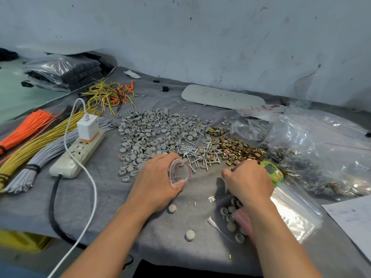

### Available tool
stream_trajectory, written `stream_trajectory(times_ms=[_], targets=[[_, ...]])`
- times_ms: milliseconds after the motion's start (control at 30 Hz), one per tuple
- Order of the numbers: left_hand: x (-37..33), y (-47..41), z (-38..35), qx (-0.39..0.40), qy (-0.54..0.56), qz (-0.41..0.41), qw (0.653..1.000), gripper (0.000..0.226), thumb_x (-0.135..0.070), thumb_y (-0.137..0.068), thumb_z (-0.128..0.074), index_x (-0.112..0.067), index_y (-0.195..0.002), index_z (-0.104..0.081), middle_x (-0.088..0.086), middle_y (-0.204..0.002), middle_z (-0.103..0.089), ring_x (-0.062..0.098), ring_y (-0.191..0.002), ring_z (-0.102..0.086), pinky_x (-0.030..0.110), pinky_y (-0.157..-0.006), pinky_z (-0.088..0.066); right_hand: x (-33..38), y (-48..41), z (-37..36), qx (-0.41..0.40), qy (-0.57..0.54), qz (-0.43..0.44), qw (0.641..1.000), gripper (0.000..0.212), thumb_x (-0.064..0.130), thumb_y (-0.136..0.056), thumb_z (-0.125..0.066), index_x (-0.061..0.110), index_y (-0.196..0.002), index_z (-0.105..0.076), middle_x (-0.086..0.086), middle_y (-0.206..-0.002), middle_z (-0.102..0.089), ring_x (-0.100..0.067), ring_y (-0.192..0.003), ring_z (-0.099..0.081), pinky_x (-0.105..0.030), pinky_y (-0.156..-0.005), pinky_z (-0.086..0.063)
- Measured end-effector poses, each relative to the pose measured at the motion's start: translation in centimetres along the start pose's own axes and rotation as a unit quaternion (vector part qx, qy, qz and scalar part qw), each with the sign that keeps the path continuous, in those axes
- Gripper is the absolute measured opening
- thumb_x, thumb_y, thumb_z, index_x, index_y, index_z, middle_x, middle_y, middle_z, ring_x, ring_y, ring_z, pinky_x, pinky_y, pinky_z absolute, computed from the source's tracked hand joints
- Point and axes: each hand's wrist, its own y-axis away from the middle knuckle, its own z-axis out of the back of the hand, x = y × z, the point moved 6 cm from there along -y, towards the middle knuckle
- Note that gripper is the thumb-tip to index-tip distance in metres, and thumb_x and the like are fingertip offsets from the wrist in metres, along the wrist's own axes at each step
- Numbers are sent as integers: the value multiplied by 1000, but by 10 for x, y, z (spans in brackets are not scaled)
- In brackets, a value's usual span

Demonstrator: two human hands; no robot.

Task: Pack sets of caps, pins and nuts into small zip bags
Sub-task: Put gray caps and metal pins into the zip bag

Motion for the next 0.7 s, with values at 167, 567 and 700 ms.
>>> stream_trajectory(times_ms=[167,567,700], targets=[[-2,1,1,3,-1,0,1000,37,-43,-72,-75,-38,-105,-58,-23,-97,-56,2,-92,-52,21,-75,-37,15,6,-9,32,56,46,997,15,24,-92,-64,23,-104,-71,-4,-98,-73,-30,-88,-65,-36,-81,-54],[-2,0,-1,-4,11,1,1000,28,-50,-76,-67,-36,-98,-58,-20,-92,-58,3,-91,-52,27,-74,-45,67,49,-24,107,-211,246,940,12,22,-83,-73,26,-72,-76,13,-49,-61,0,-43,-53,-11,-44,-38],[0,-1,-3,14,14,4,1000,19,-41,-78,-56,-34,-96,-57,-17,-93,-61,6,-93,-55,38,-79,-51,88,60,-36,105,-183,271,939,8,29,-85,-73,25,-82,-79,5,-63,-68,-14,-67,-65,-24,-63,-50]])
